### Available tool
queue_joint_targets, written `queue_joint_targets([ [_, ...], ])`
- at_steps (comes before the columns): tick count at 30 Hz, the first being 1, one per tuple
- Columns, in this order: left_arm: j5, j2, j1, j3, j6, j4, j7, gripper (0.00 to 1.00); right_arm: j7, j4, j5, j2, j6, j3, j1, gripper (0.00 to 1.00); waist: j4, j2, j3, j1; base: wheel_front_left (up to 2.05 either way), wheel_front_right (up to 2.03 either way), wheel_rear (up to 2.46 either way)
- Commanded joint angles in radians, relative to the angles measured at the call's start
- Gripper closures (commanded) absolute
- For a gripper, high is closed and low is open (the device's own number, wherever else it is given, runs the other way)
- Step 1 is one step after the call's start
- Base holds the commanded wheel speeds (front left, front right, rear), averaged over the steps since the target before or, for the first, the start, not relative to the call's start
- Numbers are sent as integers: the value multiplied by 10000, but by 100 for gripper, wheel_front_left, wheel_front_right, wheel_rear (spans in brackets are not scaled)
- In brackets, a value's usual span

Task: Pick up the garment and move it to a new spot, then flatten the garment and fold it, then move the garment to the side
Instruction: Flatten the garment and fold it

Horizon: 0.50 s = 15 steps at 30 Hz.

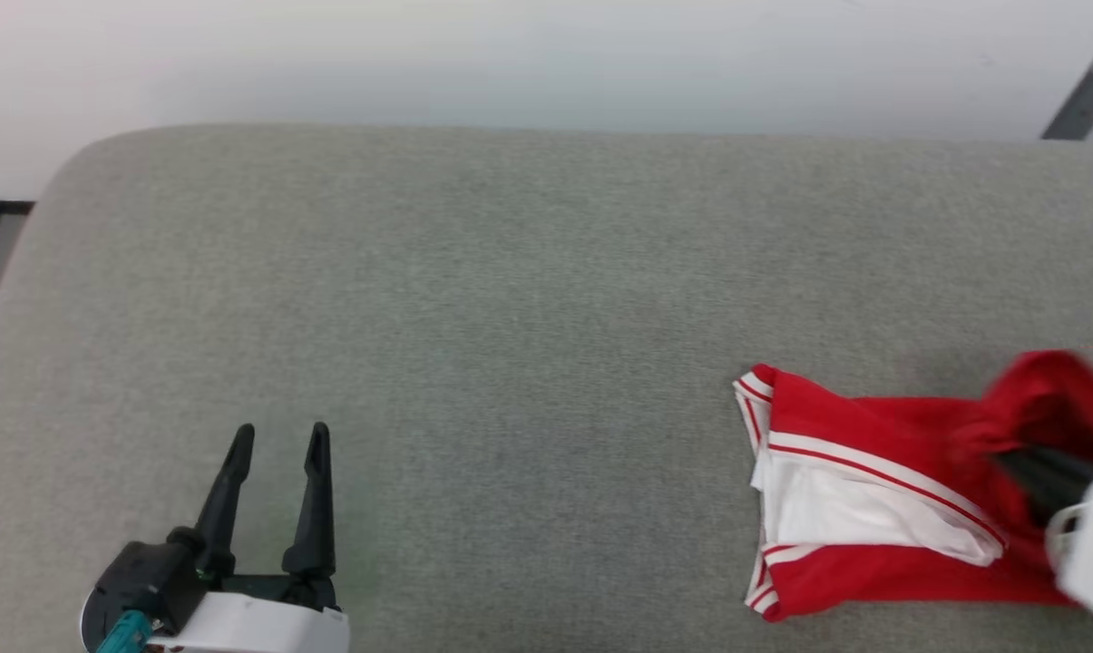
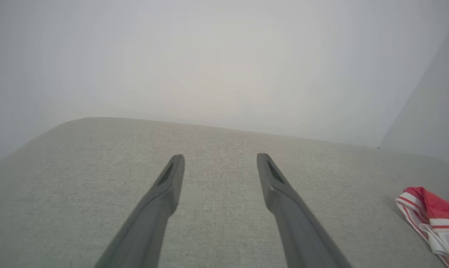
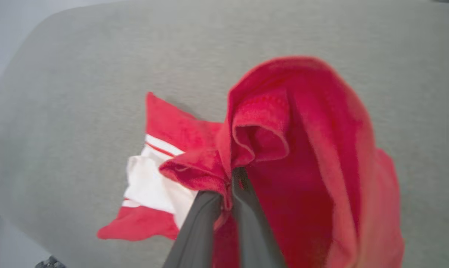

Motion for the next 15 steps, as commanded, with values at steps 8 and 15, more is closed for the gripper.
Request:
queue_joint_targets([
  [8, -56, -237, 71, -29, -15, 39, -4, 0, 805, -913, -541, 1012, -17, 1554, -687, 100, 877, 0, -110, 0, 0, 0, 0],
  [15, -151, -413, -176, -207, -17, 147, -4, 0, 697, 278, -1332, 1025, -17, 2783, -996, 100, 1534, 0, 58, 0, 0, 0, 0],
])
